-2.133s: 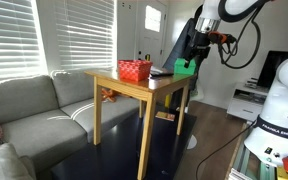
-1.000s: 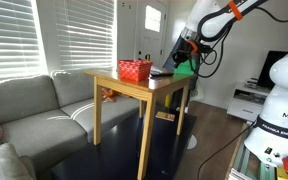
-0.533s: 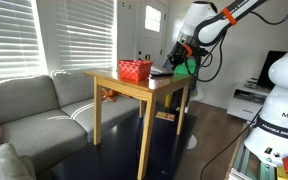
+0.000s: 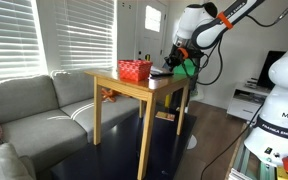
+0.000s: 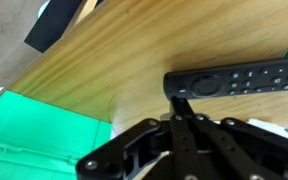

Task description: Press a button on the remote

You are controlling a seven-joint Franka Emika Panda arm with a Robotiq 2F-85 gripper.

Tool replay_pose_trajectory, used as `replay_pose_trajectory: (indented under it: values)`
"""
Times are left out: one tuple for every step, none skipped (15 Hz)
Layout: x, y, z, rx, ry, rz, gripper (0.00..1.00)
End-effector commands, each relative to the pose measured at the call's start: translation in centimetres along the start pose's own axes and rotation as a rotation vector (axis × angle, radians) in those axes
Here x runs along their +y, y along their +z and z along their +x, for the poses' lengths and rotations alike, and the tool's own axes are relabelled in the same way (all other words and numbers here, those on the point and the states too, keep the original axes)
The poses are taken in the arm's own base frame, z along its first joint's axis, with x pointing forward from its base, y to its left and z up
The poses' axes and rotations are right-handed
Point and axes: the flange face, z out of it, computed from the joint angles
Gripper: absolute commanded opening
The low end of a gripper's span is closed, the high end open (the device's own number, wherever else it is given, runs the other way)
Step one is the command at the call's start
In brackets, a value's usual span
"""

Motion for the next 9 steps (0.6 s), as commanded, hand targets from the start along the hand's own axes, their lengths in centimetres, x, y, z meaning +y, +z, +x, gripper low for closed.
replay_pose_trajectory:
  values:
    - [-0.95, 0.55, 0.48, 0.006, 0.001, -0.007, 0.00]
    - [-1.07, 0.64, 0.52, 0.006, -0.001, -0.008, 0.00]
    - [-1.15, 0.78, 0.53, 0.005, -0.003, -0.009, 0.00]
    - [-1.23, 0.89, 0.52, 0.003, -0.005, -0.010, 0.00]
    - [-1.31, 1.00, 0.48, 0.000, -0.008, -0.011, 0.00]
    - [-1.39, 1.07, 0.47, -0.004, -0.010, -0.010, 0.00]
    - [-1.44, 1.11, 0.46, -0.006, -0.012, -0.010, 0.00]
    - [-1.47, 1.10, 0.50, -0.006, -0.013, -0.010, 0.00]
    - [-1.46, 1.01, 0.58, -0.005, -0.013, -0.010, 0.00]
